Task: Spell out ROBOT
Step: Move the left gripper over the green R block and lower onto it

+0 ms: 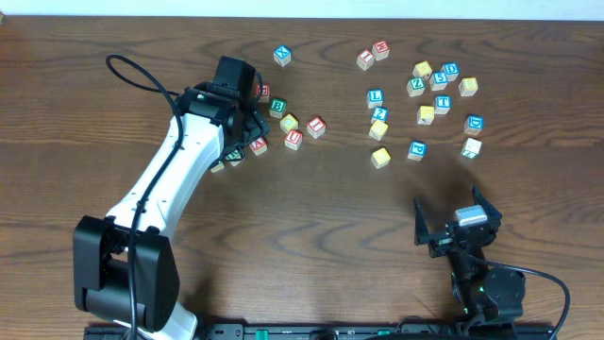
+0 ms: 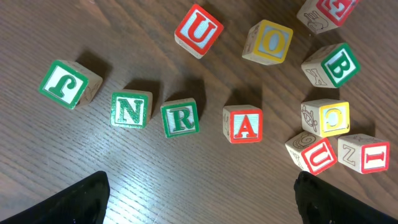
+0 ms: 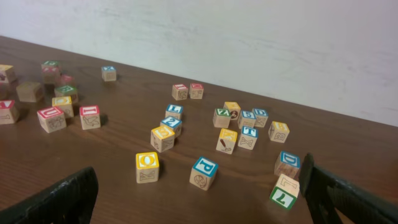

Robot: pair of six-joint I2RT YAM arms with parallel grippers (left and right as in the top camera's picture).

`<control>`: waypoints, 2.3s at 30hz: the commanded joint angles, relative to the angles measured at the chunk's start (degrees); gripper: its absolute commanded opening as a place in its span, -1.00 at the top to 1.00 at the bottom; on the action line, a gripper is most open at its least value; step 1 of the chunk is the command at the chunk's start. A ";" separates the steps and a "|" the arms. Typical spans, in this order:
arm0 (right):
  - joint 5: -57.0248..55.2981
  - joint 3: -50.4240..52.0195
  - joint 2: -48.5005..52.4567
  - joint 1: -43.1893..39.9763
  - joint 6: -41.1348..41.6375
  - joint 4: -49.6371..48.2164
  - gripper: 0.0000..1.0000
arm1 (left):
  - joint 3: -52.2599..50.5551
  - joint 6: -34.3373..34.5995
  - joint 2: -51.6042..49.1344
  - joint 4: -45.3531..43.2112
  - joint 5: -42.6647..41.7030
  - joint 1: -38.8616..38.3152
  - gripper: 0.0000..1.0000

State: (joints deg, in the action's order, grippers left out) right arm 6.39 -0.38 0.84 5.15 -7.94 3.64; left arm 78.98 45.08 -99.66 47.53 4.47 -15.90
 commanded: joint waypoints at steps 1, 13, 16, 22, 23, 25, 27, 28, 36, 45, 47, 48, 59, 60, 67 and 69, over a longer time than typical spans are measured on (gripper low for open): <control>-0.22 0.04 -0.20 0.20 0.63 0.24 -0.99 | -1.36 1.18 -0.33 0.17 1.18 -0.33 -0.86; -0.22 0.04 -0.20 0.20 0.63 0.24 -0.99 | -3.13 3.76 -0.42 -0.24 3.82 -2.75 -0.76; -0.22 0.04 -0.20 0.20 0.63 0.24 -0.99 | -3.78 3.74 -1.66 -0.68 3.98 -3.10 -0.77; -0.22 0.04 -0.20 0.20 0.63 0.24 -0.98 | -3.80 3.76 -7.58 -2.40 3.93 -3.17 -0.70; -0.22 0.04 -0.20 0.20 0.63 0.24 -0.98 | -3.80 3.74 -8.17 -2.62 3.93 -3.17 -0.68; -0.22 0.04 -0.20 0.20 0.63 0.24 -0.99 | -3.80 3.74 -9.16 -3.41 3.93 -3.17 -0.66; -0.22 0.04 -0.20 0.20 0.63 0.24 -0.99 | -3.80 3.72 -9.16 -4.15 3.93 -3.17 -0.58; -0.22 0.04 -0.20 0.20 0.63 0.24 -0.98 | -3.80 3.72 -9.16 -4.37 3.98 -3.17 -0.55; -0.22 0.04 -0.20 0.20 0.63 0.24 -0.99 | -3.80 4.02 -9.29 -5.40 6.69 -3.15 -0.52; -0.22 0.04 -0.20 0.20 0.63 0.24 -0.99 | -3.82 6.47 -9.33 -5.22 7.21 -3.15 -0.18; -0.22 0.04 -0.20 0.20 0.63 0.24 -0.98 | -3.82 6.49 -9.33 -5.22 7.21 -3.15 -0.15; -0.22 0.04 -0.22 0.20 0.63 0.24 -0.99 | -3.82 6.49 -9.33 -5.20 7.43 -3.15 -0.15; -0.22 0.04 -0.20 0.20 0.63 0.24 -0.99 | -6.80 6.69 -9.33 -7.80 8.48 -3.15 -0.15; -0.22 0.04 -0.20 0.20 0.63 0.24 -0.99 | -6.80 6.69 -9.33 -8.04 8.50 -3.13 -0.15; -0.22 0.04 -0.20 0.20 0.63 0.24 -0.99 | -6.82 6.40 -12.98 -10.40 8.02 -3.08 -0.12; -0.22 0.04 -0.20 0.20 0.63 0.24 -0.99 | -6.82 6.43 -13.14 -11.02 8.00 -3.08 -0.12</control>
State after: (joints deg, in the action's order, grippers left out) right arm 6.39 -0.38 0.84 5.15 -7.94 3.64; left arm 72.64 51.22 -111.55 36.97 11.53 -18.94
